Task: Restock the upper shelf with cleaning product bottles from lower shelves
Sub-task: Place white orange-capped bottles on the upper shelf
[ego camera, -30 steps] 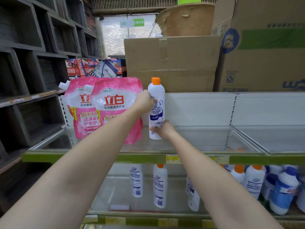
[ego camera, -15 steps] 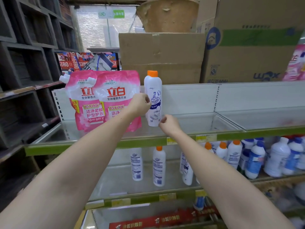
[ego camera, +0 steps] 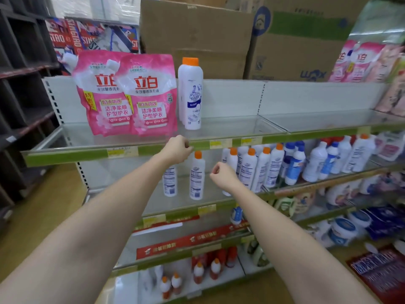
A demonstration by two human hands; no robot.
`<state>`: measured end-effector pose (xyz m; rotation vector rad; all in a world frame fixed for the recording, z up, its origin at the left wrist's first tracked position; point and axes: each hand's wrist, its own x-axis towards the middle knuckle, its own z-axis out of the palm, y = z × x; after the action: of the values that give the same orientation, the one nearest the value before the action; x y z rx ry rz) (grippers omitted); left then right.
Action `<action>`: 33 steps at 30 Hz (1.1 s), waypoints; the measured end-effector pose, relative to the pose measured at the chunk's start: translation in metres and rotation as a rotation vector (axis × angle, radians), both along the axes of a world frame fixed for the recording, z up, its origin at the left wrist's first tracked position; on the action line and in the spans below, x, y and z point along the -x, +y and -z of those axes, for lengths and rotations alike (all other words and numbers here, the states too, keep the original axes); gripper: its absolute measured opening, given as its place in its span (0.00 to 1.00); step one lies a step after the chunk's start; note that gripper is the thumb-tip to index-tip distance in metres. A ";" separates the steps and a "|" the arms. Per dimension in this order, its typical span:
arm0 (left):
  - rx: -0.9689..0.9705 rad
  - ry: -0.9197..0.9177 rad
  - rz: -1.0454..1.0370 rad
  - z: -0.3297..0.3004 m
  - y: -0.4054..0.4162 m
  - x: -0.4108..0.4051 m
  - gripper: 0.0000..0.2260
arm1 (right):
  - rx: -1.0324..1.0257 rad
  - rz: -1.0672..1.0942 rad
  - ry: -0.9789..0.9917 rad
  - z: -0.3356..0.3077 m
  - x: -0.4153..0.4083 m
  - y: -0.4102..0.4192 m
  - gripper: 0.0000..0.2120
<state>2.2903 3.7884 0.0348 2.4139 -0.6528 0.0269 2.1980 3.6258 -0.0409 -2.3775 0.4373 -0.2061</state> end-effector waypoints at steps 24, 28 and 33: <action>-0.188 0.194 0.032 0.126 -0.163 -0.030 0.09 | -0.183 0.083 0.125 0.106 -0.032 -0.154 0.06; -0.256 0.208 -0.019 0.138 -0.198 -0.049 0.09 | -0.224 0.032 0.181 0.122 -0.062 -0.180 0.10; -0.212 0.214 -0.080 0.146 -0.227 -0.068 0.11 | -0.308 -0.053 0.182 0.142 -0.086 -0.193 0.18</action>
<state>2.3583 3.5611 -0.1117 2.5970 -0.4812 -0.2775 2.2838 3.4328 -0.1828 -2.1077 0.4546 0.0976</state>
